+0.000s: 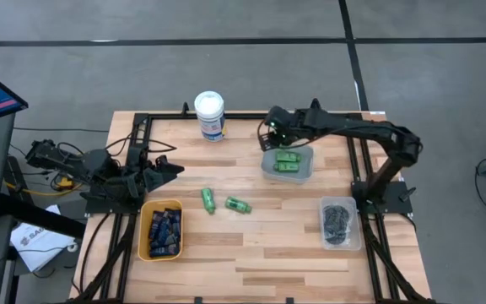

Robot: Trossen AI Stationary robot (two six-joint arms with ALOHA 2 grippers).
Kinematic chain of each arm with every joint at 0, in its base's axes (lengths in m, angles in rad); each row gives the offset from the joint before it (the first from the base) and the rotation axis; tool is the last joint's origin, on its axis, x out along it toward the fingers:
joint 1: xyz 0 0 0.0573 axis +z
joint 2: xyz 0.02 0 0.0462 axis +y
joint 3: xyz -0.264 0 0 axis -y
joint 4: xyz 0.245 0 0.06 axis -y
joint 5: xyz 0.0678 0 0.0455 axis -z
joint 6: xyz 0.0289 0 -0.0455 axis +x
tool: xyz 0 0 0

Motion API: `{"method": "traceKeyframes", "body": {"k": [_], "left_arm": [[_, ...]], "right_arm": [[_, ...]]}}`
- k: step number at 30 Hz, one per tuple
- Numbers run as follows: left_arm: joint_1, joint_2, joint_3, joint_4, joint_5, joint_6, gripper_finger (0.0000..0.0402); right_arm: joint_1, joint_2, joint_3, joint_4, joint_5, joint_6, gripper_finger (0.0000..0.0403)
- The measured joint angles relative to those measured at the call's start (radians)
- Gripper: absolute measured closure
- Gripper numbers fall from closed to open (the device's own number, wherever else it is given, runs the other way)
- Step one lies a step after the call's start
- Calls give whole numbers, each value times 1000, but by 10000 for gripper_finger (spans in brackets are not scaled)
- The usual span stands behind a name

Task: Pick & Place Travel size toiletries
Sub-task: Put the green shampoo into the gray bin

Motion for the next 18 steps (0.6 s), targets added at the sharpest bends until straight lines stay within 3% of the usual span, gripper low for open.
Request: {"method": "traceKeyframes", "body": {"k": [5,11,18], "left_arm": [[0,0,0,0,-5,13,160],[0,0,0,0,-5,13,160],[0,0,0,1,-7,13,160]], "right_arm": [[27,1,-115,107,15,149,236],[62,58,-140,231,19,246,236],[83,90,-138,206,54,345,230]]}}
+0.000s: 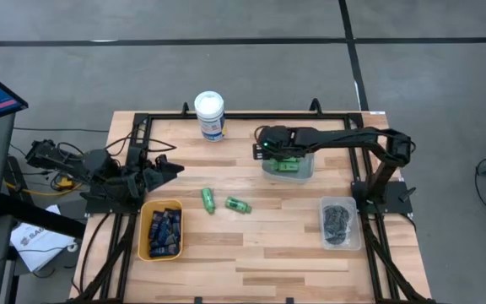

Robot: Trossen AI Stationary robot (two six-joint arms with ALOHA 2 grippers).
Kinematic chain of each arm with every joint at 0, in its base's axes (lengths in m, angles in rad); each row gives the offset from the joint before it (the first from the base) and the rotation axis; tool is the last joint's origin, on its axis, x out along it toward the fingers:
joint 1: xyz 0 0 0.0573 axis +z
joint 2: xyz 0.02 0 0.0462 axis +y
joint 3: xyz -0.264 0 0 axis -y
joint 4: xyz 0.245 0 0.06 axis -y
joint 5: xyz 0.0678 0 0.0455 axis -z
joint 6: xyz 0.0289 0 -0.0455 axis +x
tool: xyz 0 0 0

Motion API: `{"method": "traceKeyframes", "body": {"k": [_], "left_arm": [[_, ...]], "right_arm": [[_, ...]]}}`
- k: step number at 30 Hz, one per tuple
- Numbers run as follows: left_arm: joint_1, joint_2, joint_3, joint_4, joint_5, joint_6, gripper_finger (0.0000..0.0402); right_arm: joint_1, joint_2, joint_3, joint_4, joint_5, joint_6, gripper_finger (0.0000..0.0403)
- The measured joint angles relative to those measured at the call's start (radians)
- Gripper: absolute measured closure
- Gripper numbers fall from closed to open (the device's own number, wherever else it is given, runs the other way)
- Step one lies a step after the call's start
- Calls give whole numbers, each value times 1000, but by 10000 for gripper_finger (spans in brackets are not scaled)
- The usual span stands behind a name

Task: Pick & Place Travel size toiletries
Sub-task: Put the green shampoo into the gray bin

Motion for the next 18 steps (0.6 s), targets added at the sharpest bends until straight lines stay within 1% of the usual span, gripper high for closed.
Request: {"method": "traceKeyframes", "body": {"k": [2,4,6,11,18], "left_arm": [[0,0,0,-1,1,0,160],[0,0,0,0,0,0,160],[0,0,0,0,0,0,160],[0,0,0,0,0,0,160],[0,0,0,0,0,0,160]], "right_arm": [[1,11,2,10,0,24,230],[7,11,-3,-39,2,39,232],[12,22,-4,-39,5,41,233],[21,8,-2,-101,44,74,233],[19,7,-3,-80,48,75,228]]}}
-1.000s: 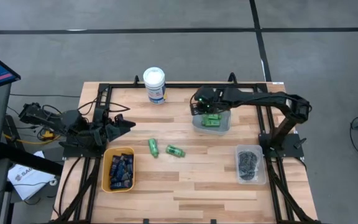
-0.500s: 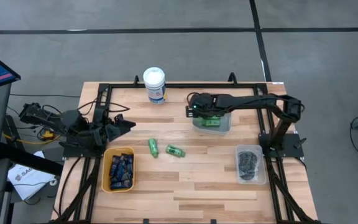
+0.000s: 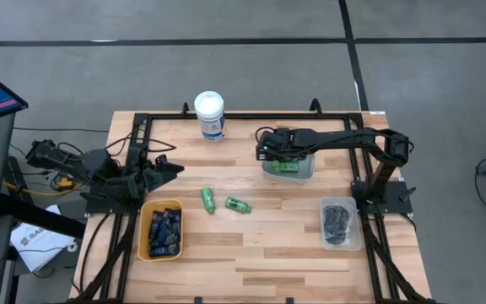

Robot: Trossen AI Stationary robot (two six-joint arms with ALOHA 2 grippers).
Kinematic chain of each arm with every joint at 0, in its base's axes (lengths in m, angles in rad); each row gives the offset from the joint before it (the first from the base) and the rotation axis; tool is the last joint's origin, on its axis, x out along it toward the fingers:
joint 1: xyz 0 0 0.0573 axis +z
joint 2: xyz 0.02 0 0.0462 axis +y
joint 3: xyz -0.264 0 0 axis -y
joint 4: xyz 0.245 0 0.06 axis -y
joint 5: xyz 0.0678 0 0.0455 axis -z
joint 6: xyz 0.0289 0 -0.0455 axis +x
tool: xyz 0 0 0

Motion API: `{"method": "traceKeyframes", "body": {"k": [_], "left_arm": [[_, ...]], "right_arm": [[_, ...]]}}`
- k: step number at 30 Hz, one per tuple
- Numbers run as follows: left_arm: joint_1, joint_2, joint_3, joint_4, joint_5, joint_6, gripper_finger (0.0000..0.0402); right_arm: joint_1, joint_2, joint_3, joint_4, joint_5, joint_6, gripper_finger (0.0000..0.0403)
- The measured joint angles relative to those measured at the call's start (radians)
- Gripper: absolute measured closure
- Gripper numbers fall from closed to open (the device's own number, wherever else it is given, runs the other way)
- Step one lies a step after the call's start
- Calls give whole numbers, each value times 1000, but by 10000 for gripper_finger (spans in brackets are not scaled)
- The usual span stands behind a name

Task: Pick & Place Travel size toiletries
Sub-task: Put the green shampoo into the gray bin

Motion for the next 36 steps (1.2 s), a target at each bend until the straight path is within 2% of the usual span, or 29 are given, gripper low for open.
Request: {"method": "traceKeyframes", "body": {"k": [6,13,19,25,28,33,36], "left_arm": [[0,0,0,0,0,0,160],[0,0,0,1,0,0,160],[0,0,0,1,0,0,160],[0,22,0,-8,16,1,160],[0,81,1,-28,60,2,160],[1,250,1,-30,167,10,160],[12,366,1,-38,241,86,160]], "right_arm": [[-4,0,0,5,-1,72,220],[-5,7,1,9,-9,74,203],[-9,-6,1,13,-33,-52,183],[-14,-125,1,15,-38,-214,172],[11,-211,1,8,-39,-291,175],[79,-353,1,-7,-33,-374,179],[126,-412,1,-7,-31,-445,179]]}}
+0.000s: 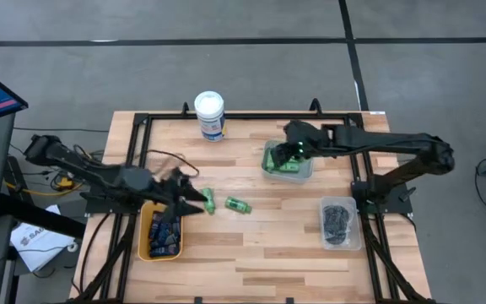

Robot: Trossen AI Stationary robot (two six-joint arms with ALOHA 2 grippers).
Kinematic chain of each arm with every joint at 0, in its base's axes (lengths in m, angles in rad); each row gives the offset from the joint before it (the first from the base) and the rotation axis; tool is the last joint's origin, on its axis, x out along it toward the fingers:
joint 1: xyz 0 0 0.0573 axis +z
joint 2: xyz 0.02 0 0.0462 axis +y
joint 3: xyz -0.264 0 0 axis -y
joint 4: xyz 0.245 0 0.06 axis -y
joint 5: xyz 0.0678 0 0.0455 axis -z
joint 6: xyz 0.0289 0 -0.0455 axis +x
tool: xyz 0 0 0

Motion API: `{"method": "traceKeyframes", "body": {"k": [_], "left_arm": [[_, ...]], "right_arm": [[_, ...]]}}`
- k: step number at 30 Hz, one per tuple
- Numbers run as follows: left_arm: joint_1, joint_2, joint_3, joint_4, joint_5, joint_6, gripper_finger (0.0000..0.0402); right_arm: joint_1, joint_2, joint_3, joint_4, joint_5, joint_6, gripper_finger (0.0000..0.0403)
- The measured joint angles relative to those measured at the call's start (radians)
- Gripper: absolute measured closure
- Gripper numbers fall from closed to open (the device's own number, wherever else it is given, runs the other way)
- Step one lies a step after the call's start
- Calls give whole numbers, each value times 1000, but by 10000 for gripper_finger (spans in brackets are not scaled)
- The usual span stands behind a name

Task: Pick & Place Travel size toiletries
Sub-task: Put the green shampoo into the gray bin

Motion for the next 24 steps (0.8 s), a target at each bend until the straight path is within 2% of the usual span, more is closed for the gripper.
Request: {"method": "traceKeyframes", "body": {"k": [7,12,17,20,24], "left_arm": [[83,195,40,-176,141,197,160],[139,296,142,-421,195,430,160],[186,401,270,-656,193,659,160],[221,462,310,-719,178,775,160],[261,535,315,-726,138,933,160]], "right_arm": [[88,-42,0,-1,0,-38,179],[121,-17,1,3,0,-55,179],[153,23,1,-9,-1,-64,179],[174,51,-1,-13,-1,-64,179],[202,73,0,-18,-2,-65,180]]}}
